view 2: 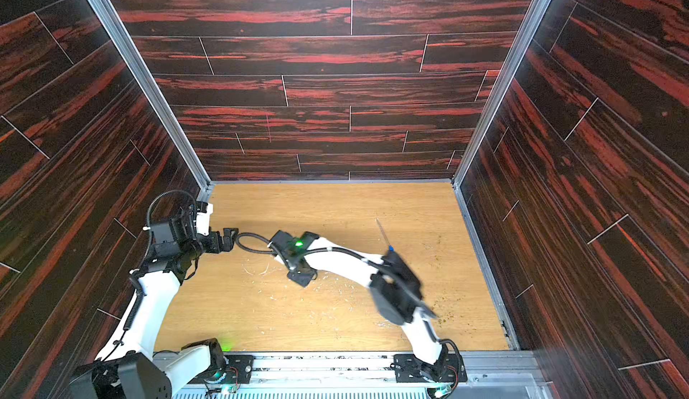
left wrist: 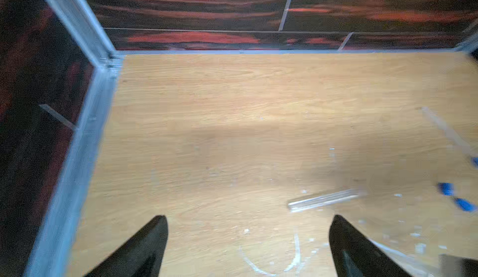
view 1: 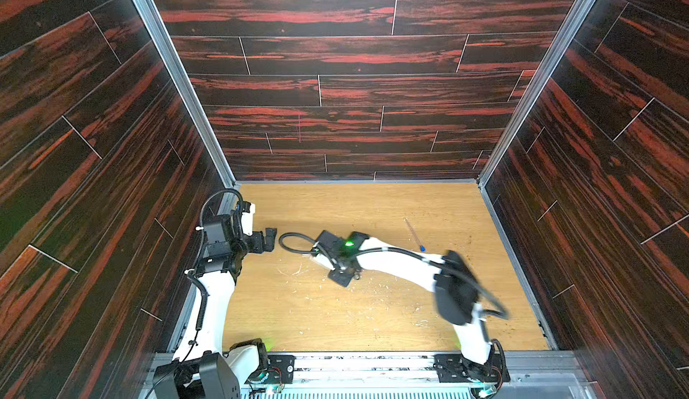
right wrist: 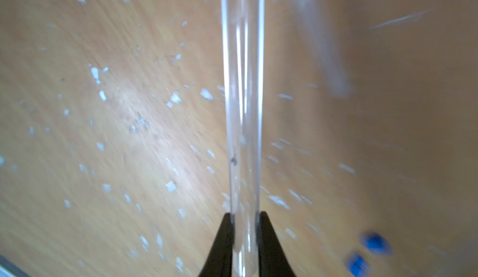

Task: Insert stoppers into test tubes
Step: Pick up the test tube at the center of the board.

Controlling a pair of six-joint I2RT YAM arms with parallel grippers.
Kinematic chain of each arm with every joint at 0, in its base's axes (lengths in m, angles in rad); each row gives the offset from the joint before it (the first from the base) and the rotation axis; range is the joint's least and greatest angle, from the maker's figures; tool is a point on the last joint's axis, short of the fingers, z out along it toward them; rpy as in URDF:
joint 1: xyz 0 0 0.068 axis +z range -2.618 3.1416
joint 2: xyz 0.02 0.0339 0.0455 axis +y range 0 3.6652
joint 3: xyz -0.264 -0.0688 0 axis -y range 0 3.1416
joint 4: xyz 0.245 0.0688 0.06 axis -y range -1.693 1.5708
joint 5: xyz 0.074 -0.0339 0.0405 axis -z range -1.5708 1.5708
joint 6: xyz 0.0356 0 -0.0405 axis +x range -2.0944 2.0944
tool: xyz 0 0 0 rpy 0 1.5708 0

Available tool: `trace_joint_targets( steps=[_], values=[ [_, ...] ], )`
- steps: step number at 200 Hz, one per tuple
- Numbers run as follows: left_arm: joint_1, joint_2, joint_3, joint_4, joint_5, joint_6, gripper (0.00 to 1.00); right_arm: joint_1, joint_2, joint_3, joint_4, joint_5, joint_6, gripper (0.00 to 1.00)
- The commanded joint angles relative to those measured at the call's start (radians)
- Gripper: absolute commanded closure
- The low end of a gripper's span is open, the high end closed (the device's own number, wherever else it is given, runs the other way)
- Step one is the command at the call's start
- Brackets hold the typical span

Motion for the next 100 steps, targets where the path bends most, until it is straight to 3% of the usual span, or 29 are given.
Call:
trace_joint_targets(
  steps=[1, 58, 100],
  values=[
    [0.004, 0.016, 0.017, 0.025, 0.177, -0.067, 0.0, 0.004, -0.156, -0.106, 0.159, 0.158, -0.079, 0.91],
    [-0.033, 0.049, 0.034, 0.009, 0.521, -0.108, 0.0, 0.019, -0.418, -0.387, 0.451, 0.327, -0.283, 0.92],
    [-0.105, 0.064, 0.041, -0.055, 0.643, -0.068, 0.01, 0.026, -0.501, -0.493, 0.554, 0.361, -0.395, 0.92]
  ],
)
